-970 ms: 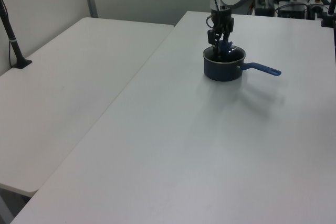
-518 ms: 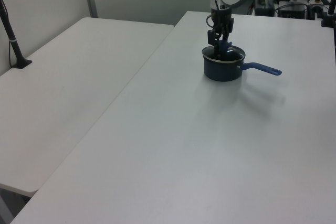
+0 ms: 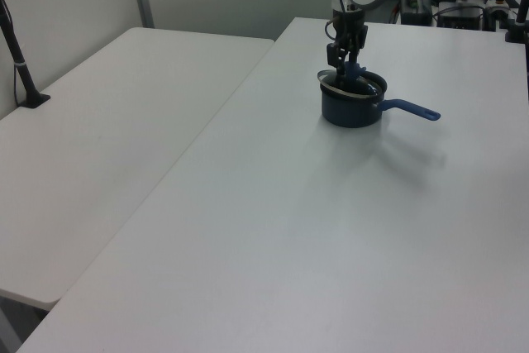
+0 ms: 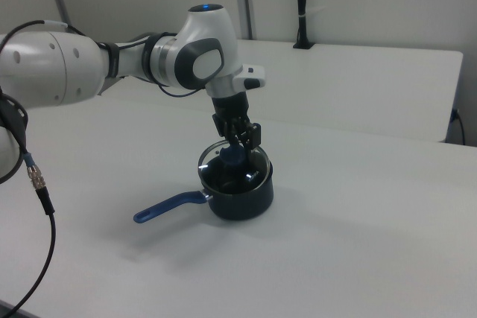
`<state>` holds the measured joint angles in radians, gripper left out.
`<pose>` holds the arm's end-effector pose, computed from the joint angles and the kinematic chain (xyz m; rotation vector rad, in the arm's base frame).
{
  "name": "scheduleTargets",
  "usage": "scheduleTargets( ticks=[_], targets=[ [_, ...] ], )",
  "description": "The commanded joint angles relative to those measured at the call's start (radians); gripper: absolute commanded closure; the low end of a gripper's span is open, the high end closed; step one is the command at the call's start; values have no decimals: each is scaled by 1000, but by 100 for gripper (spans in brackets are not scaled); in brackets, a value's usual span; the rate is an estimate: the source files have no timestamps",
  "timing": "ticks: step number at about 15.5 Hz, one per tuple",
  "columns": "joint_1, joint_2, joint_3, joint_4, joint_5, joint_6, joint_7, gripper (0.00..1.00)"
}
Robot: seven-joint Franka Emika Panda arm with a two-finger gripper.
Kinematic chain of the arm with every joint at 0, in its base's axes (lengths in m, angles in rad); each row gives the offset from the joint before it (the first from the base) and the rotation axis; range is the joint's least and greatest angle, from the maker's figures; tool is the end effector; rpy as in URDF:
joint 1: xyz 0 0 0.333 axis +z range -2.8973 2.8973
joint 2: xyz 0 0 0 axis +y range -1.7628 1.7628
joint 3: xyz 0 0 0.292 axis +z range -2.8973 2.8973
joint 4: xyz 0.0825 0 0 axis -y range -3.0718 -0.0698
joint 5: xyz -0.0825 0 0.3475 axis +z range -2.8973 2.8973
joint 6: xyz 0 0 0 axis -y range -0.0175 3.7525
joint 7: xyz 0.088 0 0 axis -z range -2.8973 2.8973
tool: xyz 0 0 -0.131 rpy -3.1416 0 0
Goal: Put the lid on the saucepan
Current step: 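Lower the lid onto the saucepan rim and settle it flat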
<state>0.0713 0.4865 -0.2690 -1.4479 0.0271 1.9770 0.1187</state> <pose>0.6486 -0.1005 0.3881 3.0072 -0.4435 0.0847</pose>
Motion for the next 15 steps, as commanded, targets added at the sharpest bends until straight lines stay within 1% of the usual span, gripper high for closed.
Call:
scheduleTargets(
  ticks=[1, 4, 7, 12, 15],
  targets=[
    [18, -5, -16, -8, -19, 20, -45, 44],
    [19, -3, -15, -9, -29, 20, -44, 17],
    [25, -5, -15, -11, -27, 14, -45, 1],
    [44, -6, -9, -48, -29, 2, -47, 0],
    [45, -6, -9, -57, -29, -26, -76, 0]
  ],
)
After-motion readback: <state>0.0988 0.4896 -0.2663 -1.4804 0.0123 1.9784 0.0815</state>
